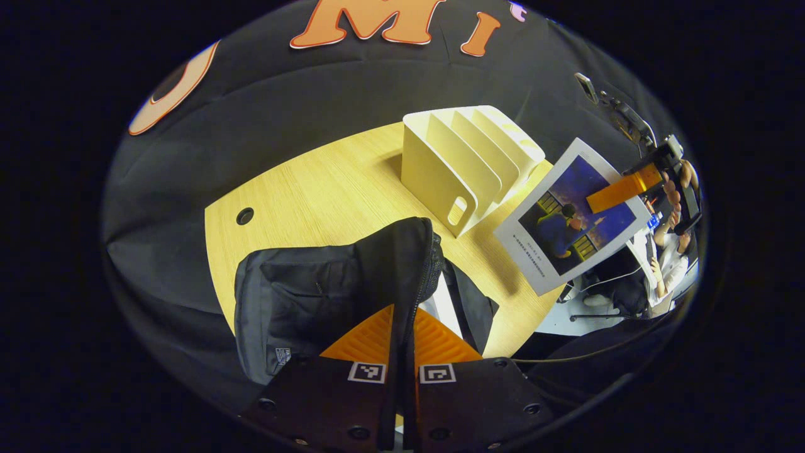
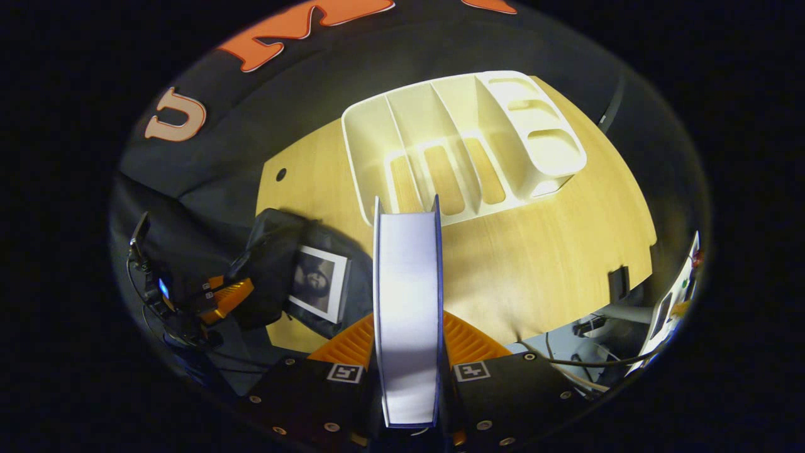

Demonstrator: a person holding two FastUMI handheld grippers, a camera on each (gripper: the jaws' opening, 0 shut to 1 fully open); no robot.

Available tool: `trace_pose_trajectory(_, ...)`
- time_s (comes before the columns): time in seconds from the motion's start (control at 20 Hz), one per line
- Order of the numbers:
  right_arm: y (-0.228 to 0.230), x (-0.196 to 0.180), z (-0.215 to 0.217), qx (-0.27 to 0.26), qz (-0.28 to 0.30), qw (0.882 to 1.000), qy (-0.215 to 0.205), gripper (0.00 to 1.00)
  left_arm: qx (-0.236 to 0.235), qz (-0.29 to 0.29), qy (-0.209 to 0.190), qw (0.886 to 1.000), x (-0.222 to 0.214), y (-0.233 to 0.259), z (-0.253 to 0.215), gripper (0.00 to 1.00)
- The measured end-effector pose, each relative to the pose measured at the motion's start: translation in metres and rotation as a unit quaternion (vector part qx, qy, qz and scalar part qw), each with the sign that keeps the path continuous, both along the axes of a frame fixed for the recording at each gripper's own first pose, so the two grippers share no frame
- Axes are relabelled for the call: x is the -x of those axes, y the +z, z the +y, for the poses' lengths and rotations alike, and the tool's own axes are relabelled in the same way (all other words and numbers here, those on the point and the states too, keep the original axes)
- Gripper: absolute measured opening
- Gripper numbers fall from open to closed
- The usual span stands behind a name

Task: Open the schoolbag, grab two books from the bookshelf and put them into the schoolbag.

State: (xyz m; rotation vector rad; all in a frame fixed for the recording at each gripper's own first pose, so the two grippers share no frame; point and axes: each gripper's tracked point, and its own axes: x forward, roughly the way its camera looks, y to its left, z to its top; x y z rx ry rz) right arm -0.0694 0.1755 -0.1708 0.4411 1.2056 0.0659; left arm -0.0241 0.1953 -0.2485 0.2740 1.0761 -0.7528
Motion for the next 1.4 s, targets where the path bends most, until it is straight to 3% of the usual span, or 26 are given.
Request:
trace_pose_trajectory(0.3, 0.015, 0.009, 0.014, -0.071, -0.051, 0.996, -0.019, 0.38, 0.001, -0.004, -0.004, 1.0, -0.005, 0.006, 0.002, 0.06)
trace_pose_trajectory(0.5, 0.014, 0.005, 0.029, -0.134, -0.087, 0.986, -0.04, 0.37, 0.008, -0.003, 0.009, 1.0, -0.009, 0.011, -0.001, 0.05)
trace_pose_trajectory(0.9, -0.019, -0.005, 0.103, -0.226, -0.111, 0.967, -0.032, 0.37, 0.016, -0.012, 0.027, 0.999, -0.015, 0.018, 0.005, 0.06)
trace_pose_trajectory(1.4, -0.062, -0.028, 0.165, -0.262, -0.102, 0.959, -0.031, 0.37, 0.042, -0.005, 0.051, 0.998, -0.011, 0.018, 0.002, 0.06)
